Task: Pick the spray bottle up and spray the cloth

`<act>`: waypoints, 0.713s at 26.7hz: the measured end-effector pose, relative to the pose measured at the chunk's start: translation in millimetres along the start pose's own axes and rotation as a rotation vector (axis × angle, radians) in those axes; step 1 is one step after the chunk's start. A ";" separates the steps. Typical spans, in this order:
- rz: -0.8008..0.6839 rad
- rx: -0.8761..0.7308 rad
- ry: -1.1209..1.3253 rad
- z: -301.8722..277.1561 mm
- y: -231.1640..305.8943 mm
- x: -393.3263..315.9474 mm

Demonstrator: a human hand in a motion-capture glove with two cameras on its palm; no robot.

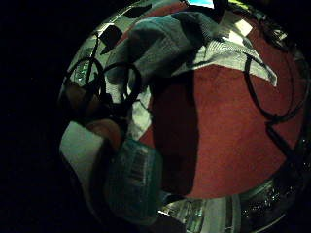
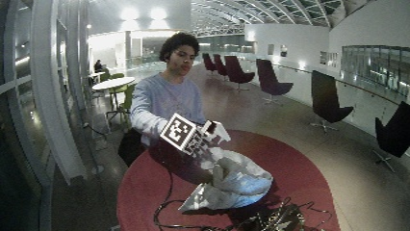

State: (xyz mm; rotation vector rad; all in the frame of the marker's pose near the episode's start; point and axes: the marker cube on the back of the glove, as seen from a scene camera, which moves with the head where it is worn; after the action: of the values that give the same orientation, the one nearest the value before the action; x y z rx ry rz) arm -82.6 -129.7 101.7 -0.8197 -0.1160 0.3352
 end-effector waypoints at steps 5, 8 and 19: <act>0.055 -0.072 0.025 7.1 -5.3 3.3; 0.078 -0.103 0.029 10.8 -7.6 2.9; 0.103 -0.116 0.017 14.6 -13.5 -2.3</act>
State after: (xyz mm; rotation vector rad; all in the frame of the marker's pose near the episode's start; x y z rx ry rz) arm -84.7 -128.8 121.6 -0.9452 -0.0782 0.4218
